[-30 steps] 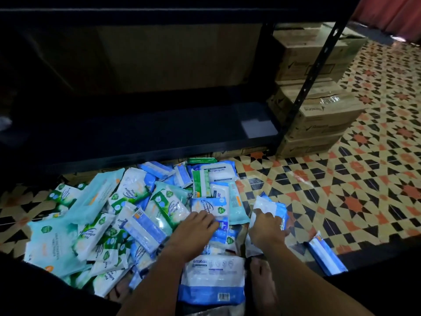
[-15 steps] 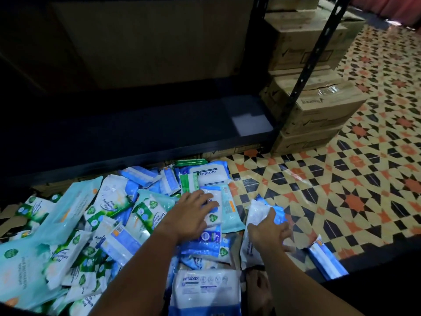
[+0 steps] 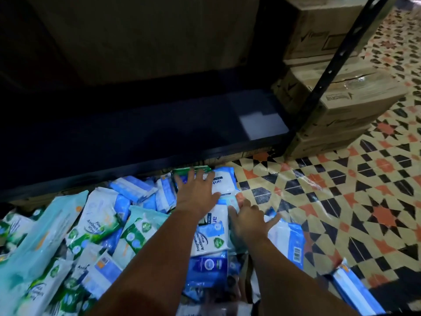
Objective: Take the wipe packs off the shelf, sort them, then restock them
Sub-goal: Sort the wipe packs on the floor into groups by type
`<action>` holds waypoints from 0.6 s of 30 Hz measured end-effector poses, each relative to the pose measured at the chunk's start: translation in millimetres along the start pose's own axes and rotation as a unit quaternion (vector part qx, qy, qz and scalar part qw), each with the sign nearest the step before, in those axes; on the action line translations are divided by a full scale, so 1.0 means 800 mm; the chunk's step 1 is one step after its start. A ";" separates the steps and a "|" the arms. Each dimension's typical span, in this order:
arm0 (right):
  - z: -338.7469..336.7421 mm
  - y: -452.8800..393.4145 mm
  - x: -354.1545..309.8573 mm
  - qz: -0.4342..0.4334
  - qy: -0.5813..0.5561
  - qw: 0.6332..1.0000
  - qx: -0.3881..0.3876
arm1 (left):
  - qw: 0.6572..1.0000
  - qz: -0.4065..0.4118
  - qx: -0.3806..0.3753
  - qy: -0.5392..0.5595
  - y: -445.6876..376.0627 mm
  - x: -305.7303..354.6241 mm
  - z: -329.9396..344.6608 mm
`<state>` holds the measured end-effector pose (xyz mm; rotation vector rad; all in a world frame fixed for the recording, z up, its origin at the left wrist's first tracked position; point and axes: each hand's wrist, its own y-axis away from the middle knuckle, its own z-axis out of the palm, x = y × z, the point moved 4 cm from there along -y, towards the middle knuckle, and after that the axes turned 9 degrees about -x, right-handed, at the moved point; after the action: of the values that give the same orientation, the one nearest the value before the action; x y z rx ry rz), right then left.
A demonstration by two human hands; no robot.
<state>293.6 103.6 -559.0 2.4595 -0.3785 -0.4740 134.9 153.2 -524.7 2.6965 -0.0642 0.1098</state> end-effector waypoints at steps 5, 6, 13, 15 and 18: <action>0.013 -0.013 -0.006 -0.007 0.006 1.000 0.025 | 0.998 -0.036 -0.038 -0.029 -0.020 -0.003 0.013; 0.016 -0.015 -0.006 -0.008 -0.001 1.000 0.027 | 0.998 -0.034 -0.039 -0.038 -0.023 -0.004 0.014; 0.016 -0.019 -0.001 0.000 -0.034 0.999 0.018 | 0.985 -0.079 -0.150 0.019 -0.039 0.001 0.010; 0.013 -0.016 0.001 -0.003 -0.040 0.999 0.017 | 0.983 -0.087 -0.163 0.018 -0.041 0.002 0.005; 0.013 -0.007 0.004 -0.008 -0.036 0.999 0.025 | 0.982 -0.091 -0.163 0.003 -0.041 0.000 0.005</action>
<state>293.1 101.8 -570.8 2.5001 -0.4039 -0.5675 137.3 180.9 -542.5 2.3607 0.1525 0.0472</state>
